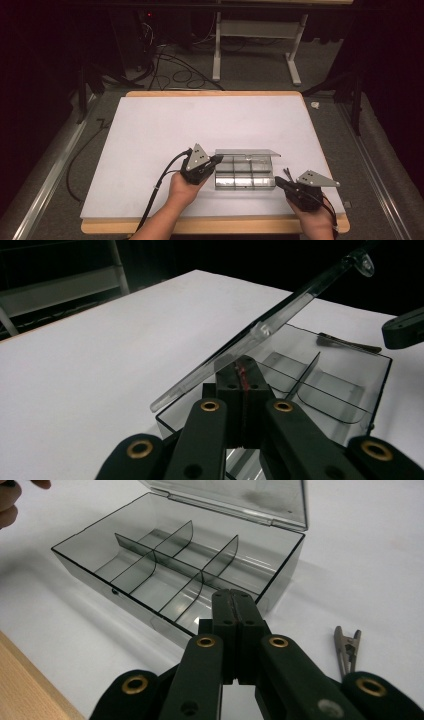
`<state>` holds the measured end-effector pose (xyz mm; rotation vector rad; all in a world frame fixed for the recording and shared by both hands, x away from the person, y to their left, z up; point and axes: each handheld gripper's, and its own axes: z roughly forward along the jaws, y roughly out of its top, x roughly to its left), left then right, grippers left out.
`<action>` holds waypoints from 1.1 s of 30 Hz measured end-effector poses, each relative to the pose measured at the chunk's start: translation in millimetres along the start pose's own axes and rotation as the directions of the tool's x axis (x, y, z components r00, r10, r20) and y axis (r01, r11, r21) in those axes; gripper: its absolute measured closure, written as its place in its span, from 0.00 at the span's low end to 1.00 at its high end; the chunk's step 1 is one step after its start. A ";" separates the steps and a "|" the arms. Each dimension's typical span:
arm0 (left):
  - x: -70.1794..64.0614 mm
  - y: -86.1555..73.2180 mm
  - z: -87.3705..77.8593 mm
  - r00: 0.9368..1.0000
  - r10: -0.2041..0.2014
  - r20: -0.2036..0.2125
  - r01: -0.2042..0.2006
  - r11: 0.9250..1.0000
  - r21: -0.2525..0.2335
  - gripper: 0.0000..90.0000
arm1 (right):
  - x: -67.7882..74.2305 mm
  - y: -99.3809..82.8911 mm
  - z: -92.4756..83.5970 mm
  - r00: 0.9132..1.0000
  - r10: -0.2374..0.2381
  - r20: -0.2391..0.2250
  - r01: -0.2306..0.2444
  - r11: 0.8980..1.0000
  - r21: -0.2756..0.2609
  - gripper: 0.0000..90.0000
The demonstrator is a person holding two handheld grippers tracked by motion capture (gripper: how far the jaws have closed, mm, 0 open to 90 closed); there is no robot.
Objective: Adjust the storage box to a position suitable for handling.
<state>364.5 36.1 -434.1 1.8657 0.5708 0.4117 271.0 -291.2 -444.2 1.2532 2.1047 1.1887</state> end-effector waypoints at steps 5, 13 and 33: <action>0.8 -0.5 5.4 1.000 -0.006 -0.008 0.006 1.000 -0.007 1.00 | 2.5 0.0 2.6 1.000 -0.005 -0.012 0.005 1.000 0.013 1.00; 0.4 1.2 16.3 1.000 -0.003 0.005 0.003 1.000 -0.005 1.00 | 2.8 0.1 3.6 1.000 -0.006 -0.016 0.006 1.000 0.012 1.00; 11.4 -3.2 25.6 1.000 -0.025 -0.007 0.025 1.000 0.002 1.00 | 6.0 -1.1 10.1 0.999 -0.018 -0.027 0.019 0.999 0.035 1.00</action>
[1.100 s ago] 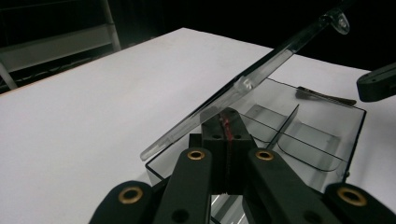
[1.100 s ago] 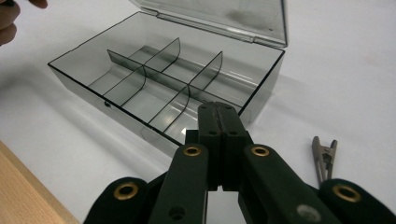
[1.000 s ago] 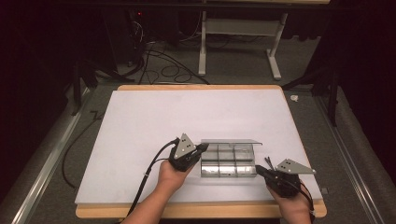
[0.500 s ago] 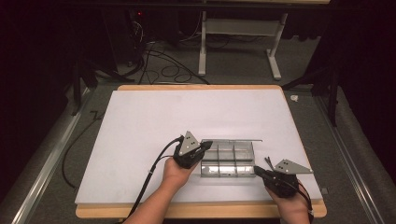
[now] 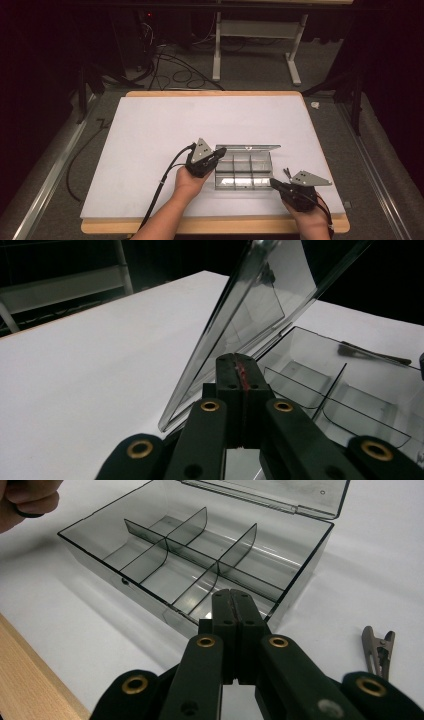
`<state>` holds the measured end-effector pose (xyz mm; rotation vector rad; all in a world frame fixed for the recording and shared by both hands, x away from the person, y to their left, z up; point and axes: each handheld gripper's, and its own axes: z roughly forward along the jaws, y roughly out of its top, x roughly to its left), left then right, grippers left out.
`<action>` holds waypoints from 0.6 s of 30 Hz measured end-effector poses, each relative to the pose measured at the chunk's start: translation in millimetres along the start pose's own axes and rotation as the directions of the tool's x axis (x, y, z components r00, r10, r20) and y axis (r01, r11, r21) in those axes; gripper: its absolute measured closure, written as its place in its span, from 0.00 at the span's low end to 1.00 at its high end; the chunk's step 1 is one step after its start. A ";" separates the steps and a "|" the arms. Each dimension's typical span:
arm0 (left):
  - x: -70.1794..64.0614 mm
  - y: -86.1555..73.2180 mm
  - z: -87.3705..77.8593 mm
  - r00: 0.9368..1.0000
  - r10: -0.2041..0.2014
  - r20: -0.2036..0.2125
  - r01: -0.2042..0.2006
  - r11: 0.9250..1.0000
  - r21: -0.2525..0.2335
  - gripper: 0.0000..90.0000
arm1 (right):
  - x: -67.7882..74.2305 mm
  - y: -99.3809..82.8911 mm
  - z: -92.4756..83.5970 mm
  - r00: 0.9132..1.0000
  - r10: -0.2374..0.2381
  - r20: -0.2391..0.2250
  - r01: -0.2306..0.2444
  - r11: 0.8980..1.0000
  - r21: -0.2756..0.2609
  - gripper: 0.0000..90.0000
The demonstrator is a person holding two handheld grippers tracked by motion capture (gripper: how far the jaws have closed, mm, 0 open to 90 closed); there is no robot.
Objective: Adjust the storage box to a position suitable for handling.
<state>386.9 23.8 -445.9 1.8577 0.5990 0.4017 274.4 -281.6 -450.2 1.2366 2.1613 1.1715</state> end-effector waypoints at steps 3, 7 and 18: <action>1.3 -1.2 2.1 1.000 0.002 -0.004 -0.002 1.000 0.000 1.00 | 0.4 0.1 0.1 1.000 -0.002 -0.002 0.002 1.000 0.000 1.00; 2.8 -1.8 3.3 1.000 0.002 -0.006 -0.002 1.000 -0.001 1.00 | -0.1 -0.1 0.4 1.000 0.002 0.000 -0.002 1.000 0.002 1.00; 7.7 -5.9 11.2 1.000 -0.006 -0.022 0.006 1.000 0.006 1.00 | -2.9 -0.6 1.2 1.000 0.008 0.001 -0.008 1.000 0.001 1.00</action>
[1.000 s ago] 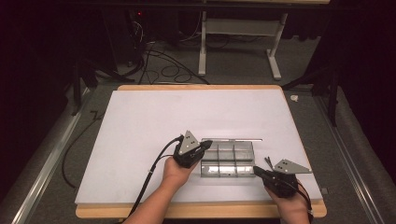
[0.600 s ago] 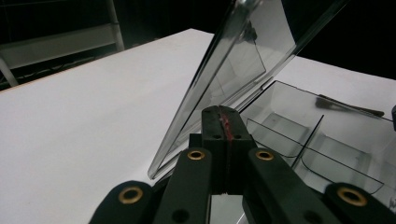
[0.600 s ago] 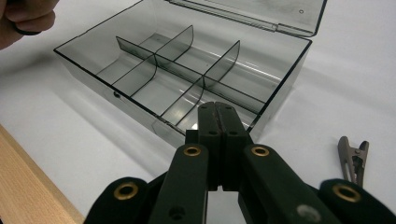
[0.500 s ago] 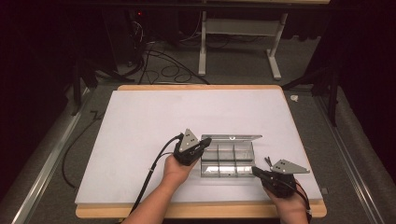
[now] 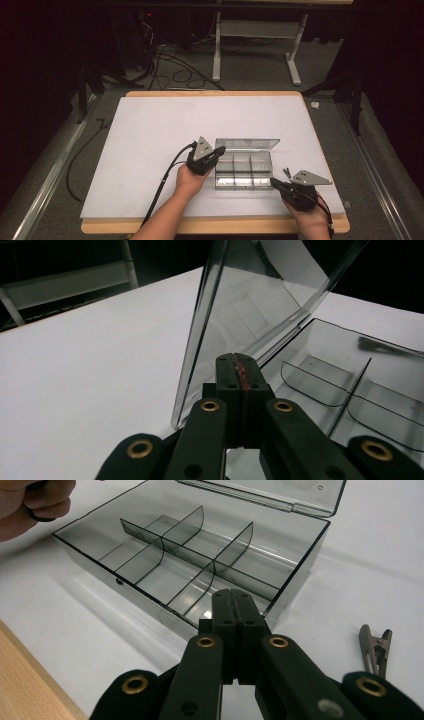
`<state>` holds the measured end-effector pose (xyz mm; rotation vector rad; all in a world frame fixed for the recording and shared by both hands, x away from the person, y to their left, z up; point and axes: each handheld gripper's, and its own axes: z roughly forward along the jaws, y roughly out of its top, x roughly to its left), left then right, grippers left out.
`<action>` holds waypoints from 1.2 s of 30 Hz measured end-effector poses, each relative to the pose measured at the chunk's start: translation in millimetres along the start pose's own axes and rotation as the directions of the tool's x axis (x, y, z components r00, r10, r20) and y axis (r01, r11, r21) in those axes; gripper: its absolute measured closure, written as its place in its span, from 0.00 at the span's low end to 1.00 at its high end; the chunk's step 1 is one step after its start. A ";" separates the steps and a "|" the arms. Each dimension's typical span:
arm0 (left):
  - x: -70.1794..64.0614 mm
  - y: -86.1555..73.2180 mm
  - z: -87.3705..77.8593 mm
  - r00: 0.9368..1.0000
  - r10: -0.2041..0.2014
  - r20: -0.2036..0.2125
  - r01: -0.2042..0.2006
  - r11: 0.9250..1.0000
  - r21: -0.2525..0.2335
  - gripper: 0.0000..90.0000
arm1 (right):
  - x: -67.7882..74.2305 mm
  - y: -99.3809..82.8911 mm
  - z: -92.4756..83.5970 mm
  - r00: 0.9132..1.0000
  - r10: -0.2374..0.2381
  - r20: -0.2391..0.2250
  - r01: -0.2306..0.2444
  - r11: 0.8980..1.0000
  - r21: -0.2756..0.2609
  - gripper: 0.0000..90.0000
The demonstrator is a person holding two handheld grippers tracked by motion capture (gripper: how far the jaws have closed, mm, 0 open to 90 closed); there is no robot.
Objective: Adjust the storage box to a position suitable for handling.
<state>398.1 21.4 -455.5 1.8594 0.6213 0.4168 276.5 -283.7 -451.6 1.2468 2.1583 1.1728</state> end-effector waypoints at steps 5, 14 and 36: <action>2.3 -0.8 1.9 1.000 -0.007 -0.008 0.007 1.000 0.000 1.00 | 0.0 0.1 0.5 1.000 0.001 -0.002 -0.001 1.000 0.001 1.00; 6.4 -2.3 2.3 1.000 -0.009 -0.021 0.009 1.000 0.008 1.00 | -0.1 0.4 1.3 1.000 -0.003 -0.003 0.003 1.000 0.001 1.00; 11.1 -7.2 -0.9 0.998 -0.049 -0.033 0.049 0.999 0.011 1.00 | 0.0 0.8 3.5 1.000 -0.005 -0.001 0.005 1.000 0.003 1.00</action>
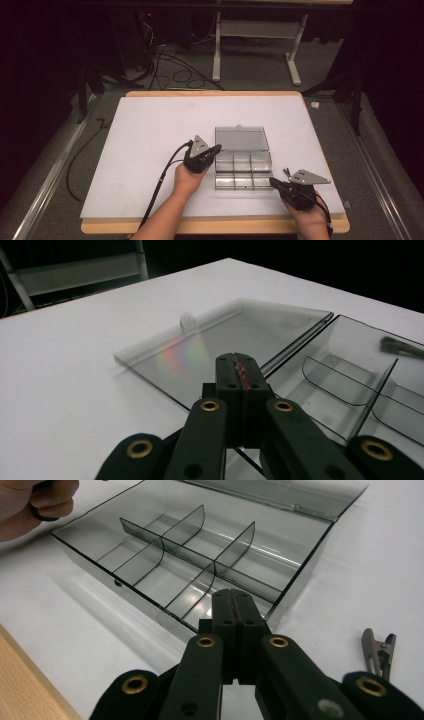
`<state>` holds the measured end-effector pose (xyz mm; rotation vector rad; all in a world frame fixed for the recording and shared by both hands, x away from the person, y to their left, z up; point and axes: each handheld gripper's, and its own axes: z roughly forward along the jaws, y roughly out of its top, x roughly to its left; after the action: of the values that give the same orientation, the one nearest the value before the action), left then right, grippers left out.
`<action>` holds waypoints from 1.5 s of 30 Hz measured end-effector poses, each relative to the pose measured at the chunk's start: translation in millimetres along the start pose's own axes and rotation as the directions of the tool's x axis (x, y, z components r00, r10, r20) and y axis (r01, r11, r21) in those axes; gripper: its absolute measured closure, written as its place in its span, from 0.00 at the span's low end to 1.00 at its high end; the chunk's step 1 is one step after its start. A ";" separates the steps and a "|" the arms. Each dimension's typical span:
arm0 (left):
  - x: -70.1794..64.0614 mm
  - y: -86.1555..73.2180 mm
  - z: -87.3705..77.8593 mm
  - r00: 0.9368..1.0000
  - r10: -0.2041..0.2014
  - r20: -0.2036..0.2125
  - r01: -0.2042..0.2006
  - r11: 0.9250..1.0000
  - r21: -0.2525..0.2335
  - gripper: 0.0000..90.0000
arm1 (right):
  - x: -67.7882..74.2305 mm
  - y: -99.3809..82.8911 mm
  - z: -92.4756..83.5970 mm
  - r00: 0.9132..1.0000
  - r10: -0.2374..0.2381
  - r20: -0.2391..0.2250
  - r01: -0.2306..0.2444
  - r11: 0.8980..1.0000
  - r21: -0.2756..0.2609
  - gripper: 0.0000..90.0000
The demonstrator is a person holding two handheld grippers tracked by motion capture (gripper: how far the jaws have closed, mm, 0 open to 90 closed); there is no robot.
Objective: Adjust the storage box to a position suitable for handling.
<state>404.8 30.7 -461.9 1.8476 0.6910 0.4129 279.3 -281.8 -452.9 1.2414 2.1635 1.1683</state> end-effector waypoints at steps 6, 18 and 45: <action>-0.1 -3.9 -3.3 1.000 -0.008 0.000 0.008 1.000 0.006 0.99 | 0.1 0.7 1.6 1.000 -0.003 0.000 0.003 1.000 0.002 1.00; 6.0 -13.9 -20.5 1.000 -0.015 -0.023 0.016 0.999 0.035 0.97 | -1.7 2.5 -3.6 1.000 0.008 0.012 -0.007 0.999 -0.032 1.00; 58.1 -55.3 -126.1 0.986 0.009 -0.164 0.016 0.988 0.151 0.84 | -13.8 -1.1 -10.8 0.998 0.047 0.051 -0.045 0.998 -0.047 0.99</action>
<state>362.2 173.8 -469.0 1.9702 0.8584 0.5274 279.0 -298.8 -448.5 1.2938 2.0696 1.1834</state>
